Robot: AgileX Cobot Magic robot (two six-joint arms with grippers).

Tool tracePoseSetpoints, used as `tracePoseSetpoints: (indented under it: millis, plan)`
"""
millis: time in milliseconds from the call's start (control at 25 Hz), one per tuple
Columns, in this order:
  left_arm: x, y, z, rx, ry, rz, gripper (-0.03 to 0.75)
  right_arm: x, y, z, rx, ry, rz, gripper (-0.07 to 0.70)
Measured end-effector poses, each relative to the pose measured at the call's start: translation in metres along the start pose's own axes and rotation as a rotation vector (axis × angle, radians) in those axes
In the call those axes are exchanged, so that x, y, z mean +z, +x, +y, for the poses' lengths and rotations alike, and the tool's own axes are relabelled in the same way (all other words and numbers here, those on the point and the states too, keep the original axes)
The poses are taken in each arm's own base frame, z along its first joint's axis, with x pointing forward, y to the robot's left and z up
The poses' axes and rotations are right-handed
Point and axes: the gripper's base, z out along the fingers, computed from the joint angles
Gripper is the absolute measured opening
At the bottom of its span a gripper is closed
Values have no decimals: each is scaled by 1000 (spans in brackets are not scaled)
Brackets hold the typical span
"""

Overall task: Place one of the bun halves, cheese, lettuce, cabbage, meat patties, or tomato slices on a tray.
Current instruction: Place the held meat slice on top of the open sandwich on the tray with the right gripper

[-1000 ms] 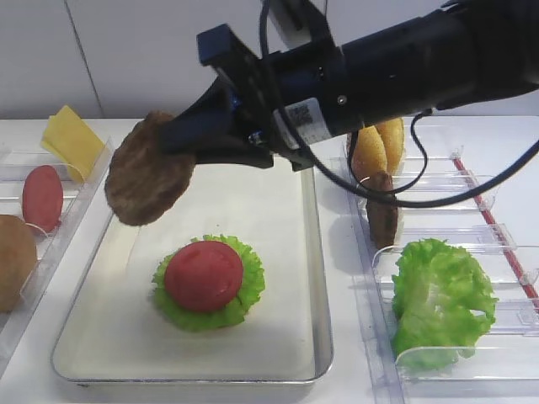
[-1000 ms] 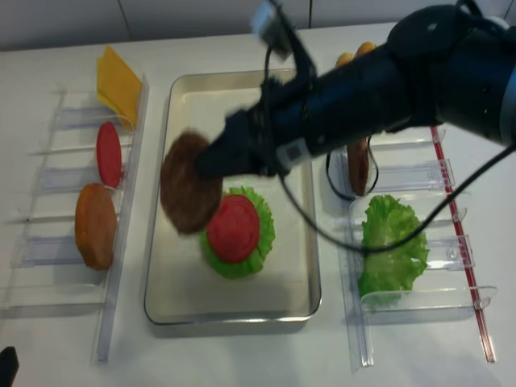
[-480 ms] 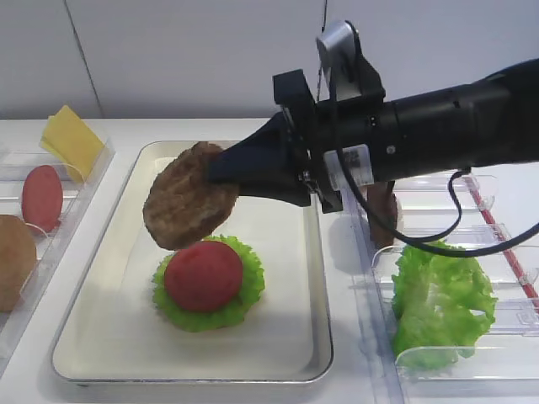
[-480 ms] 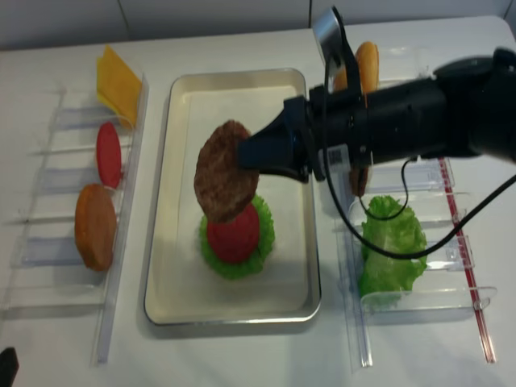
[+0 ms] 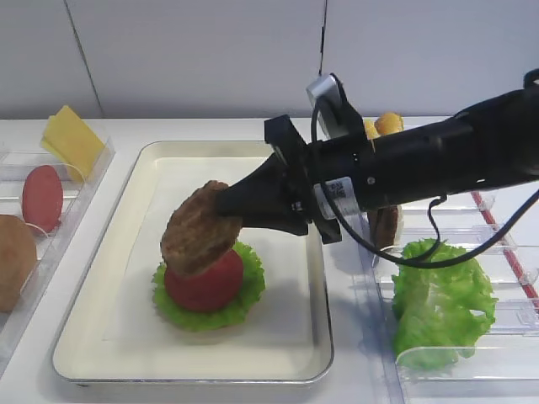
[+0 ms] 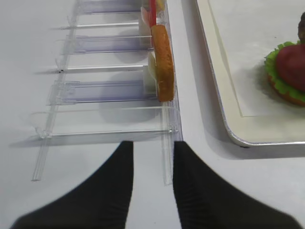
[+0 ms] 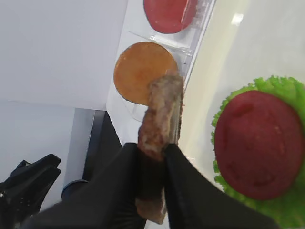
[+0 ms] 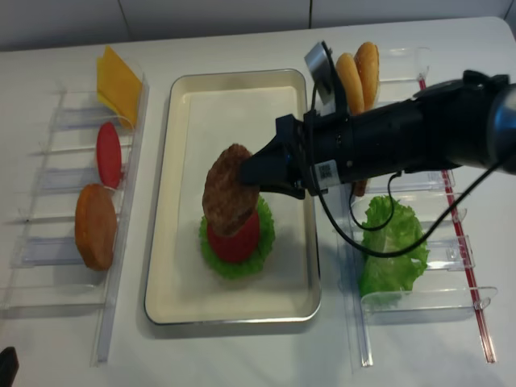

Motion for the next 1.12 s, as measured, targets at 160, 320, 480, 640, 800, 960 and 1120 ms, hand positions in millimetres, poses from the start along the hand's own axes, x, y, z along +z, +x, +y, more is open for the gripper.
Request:
tracePoseSetpoints:
  millis: [160,320,480,640,800,960,1120]
  plan:
    - [0,0,0,0,0,0,197,6,1,-15,50,16,15,164]
    - [0,0,0,0,0,0,197,10,2,-25,99,22,29,164]
    - [0,0,0,0,0,0,197,12,3,-31,123,26,36,164]
    - [0,0,0,0,0,0,197,12,3,-31,126,24,34,164]
    - [0,0,0,0,0,0,197,12,3,-30,127,22,34,164]
    - [0,0,0,0,0,0,197,12,3,-31,127,24,33,164]
    - [0,0,0,0,0,0,197,15,3,-33,131,66,21,164]
